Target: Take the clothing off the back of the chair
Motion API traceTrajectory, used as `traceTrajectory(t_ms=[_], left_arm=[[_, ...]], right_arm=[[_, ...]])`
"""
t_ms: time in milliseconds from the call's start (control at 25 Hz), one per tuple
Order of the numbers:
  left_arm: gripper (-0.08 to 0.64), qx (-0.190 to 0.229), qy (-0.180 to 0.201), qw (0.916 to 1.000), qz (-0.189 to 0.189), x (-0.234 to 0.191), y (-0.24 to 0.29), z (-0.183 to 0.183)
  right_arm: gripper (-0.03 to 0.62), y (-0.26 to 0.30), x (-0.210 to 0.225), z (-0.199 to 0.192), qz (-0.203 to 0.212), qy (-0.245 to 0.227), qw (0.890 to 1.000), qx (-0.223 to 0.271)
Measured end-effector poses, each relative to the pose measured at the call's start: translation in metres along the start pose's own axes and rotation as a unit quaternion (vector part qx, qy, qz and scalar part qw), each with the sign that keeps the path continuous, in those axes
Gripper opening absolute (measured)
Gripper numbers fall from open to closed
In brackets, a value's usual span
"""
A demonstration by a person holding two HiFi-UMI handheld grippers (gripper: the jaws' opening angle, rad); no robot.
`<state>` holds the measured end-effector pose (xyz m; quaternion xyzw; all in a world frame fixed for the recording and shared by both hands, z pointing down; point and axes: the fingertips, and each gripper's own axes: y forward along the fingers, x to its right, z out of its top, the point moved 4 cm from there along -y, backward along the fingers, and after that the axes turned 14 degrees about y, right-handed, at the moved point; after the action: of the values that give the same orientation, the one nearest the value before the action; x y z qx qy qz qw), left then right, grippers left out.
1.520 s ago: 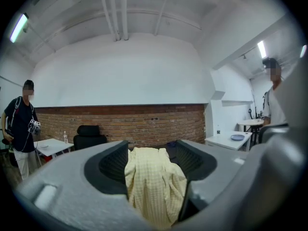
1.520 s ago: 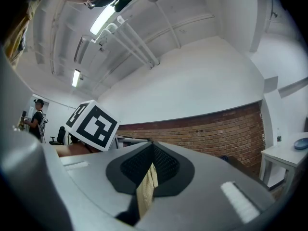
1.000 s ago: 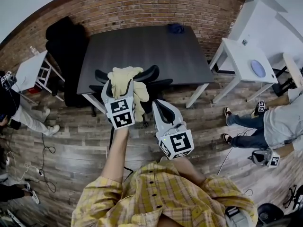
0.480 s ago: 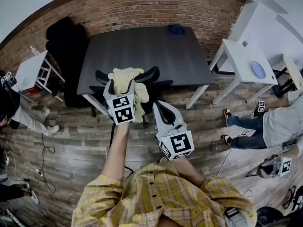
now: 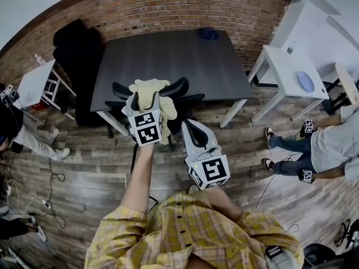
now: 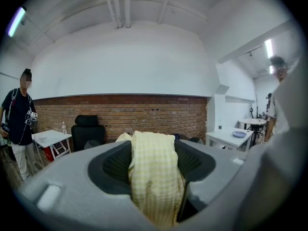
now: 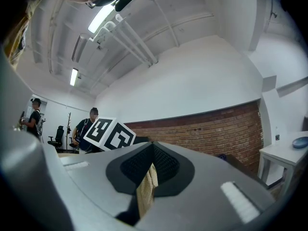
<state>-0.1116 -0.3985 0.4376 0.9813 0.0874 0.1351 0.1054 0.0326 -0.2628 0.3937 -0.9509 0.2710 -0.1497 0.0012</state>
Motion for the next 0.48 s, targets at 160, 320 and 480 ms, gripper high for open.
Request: traceTrajectory(t_ms=[160,320,480], left_arm=[[0.234,0.004,0.000,1.0000,0.004,0.0016,-0.0030,-0.0012],[0.181,0.008,-0.006,0.9999,0.007,-0.0004,-0.0074,-0.0018],[0.143,0.017,-0.003,0.9997,0.019,0.0011,-0.0081,-0.0003]], right_arm=[[0.000,-0.0020,-0.0013,-0.0030,-0.002,0.002,1.000,0.001],[0.000,-0.0052,-0.0035,-0.0045,-0.003,0.003,1.000,0.001],[0.000,-0.0069,-0.0028,-0.0031,-0.004,0.004,1.000,0.002]])
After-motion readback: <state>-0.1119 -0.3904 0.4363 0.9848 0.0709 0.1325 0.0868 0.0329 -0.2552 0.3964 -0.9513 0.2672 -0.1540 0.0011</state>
